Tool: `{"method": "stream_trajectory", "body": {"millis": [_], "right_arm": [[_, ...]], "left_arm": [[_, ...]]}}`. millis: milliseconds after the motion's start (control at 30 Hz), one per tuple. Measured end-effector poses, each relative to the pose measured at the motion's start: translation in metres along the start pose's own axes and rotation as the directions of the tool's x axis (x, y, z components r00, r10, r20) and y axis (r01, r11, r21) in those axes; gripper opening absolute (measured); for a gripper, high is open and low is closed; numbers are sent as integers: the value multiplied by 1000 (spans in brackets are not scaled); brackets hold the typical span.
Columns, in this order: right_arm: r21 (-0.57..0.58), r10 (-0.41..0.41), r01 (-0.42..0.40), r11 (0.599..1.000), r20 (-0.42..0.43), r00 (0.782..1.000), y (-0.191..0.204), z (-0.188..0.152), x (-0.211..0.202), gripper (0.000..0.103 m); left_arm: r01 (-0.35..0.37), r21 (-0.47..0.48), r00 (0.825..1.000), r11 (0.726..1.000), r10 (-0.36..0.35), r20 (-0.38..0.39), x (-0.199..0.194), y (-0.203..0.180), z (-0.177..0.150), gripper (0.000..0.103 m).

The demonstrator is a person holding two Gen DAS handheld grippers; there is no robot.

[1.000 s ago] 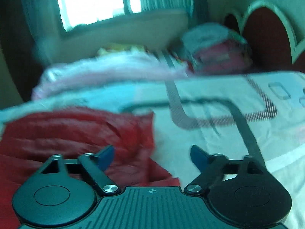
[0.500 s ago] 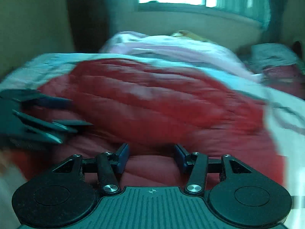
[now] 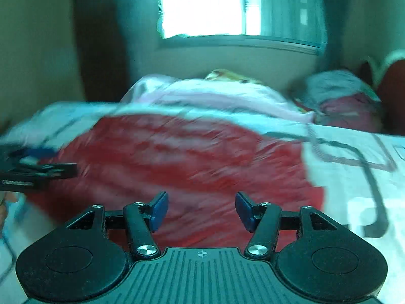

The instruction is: Fold large clothes

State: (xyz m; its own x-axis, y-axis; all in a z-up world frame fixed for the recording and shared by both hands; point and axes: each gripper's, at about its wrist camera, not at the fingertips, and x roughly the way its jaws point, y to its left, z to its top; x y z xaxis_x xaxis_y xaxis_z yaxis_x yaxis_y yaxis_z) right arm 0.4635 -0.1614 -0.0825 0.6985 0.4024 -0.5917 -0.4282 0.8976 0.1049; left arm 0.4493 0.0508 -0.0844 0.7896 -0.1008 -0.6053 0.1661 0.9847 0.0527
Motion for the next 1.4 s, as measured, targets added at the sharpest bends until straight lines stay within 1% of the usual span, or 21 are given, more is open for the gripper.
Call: {"method": "stream_trajectory", "body": {"millis": [100,167,200,233,300,333,367,433,500,600,633,667,700,800,867,1000,1033,1067,1133,1200,1400], "right_arm": [[-59,-56,52,997,-71,996,6,-20,16,58],[-11,-137,136,991,-84,987,-17,-32,12,58],[33,-194,198,980,-94,977,-35,-38,6,58],[84,-202,212,974,-107,973,-50,-42,2,58],[212,-173,194,958,-110,979,-73,-44,-18,58],[273,-169,185,944,-80,982,-80,-44,-30,58],[351,-168,176,920,-53,984,-89,-45,-41,62],[534,-131,126,836,-29,991,-109,-57,-64,82],[699,-56,48,714,-11,998,-127,-72,-69,82],[845,54,-65,531,43,998,-138,-96,-63,82],[867,63,-81,492,57,996,-142,-97,-60,82],[881,62,-95,464,75,995,-140,-101,-59,82],[888,55,-108,447,93,994,-140,-101,-55,82],[899,35,-130,418,126,991,-141,-100,-43,76],[901,23,-130,414,133,991,-144,-95,-34,66],[883,-5,-96,460,111,994,-141,-88,-18,58],[880,-9,-88,467,105,994,-141,-88,-17,52],[876,-11,-78,476,94,996,-141,-87,-17,39],[871,-6,-73,485,87,996,-141,-85,-17,26],[854,-4,-77,514,92,996,-138,-81,-21,18],[816,-8,-71,573,92,996,-130,-71,-45,14]], "left_arm": [[-57,-8,998,998,57,-36,9,3,-11,85],[-112,-65,992,992,108,-66,4,25,-18,85],[-152,-73,986,986,147,-74,2,37,-22,85],[-176,-75,982,982,170,-82,-1,49,-26,85],[-200,-107,977,974,189,-100,-12,64,-28,84],[-224,-135,973,965,212,-93,-21,70,-28,92],[-250,-169,967,953,238,-87,-29,74,-30,98],[-252,-284,968,925,242,-71,-50,84,-38,101],[-208,-465,978,861,199,-70,-65,99,-50,95],[-83,-755,996,650,69,-50,-68,122,-78,84],[-47,-814,999,579,36,-32,-65,128,-86,80],[-12,-856,1000,517,3,-13,-61,132,-92,79],[22,-882,1000,470,-10,20,-58,136,-96,78],[94,-911,996,401,-43,84,-45,143,-96,64],[106,-915,994,390,-53,92,-33,148,-94,57],[106,-913,994,393,-46,96,-17,153,-86,45],[105,-912,994,397,-46,94,-15,154,-85,42],[105,-909,994,402,-51,92,-12,156,-84,39],[107,-897,994,429,-62,90,-4,159,-81,24],[109,-879,994,464,-59,92,-6,158,-76,18],[122,-842,992,525,-59,108,-35,151,-62,15]]}}
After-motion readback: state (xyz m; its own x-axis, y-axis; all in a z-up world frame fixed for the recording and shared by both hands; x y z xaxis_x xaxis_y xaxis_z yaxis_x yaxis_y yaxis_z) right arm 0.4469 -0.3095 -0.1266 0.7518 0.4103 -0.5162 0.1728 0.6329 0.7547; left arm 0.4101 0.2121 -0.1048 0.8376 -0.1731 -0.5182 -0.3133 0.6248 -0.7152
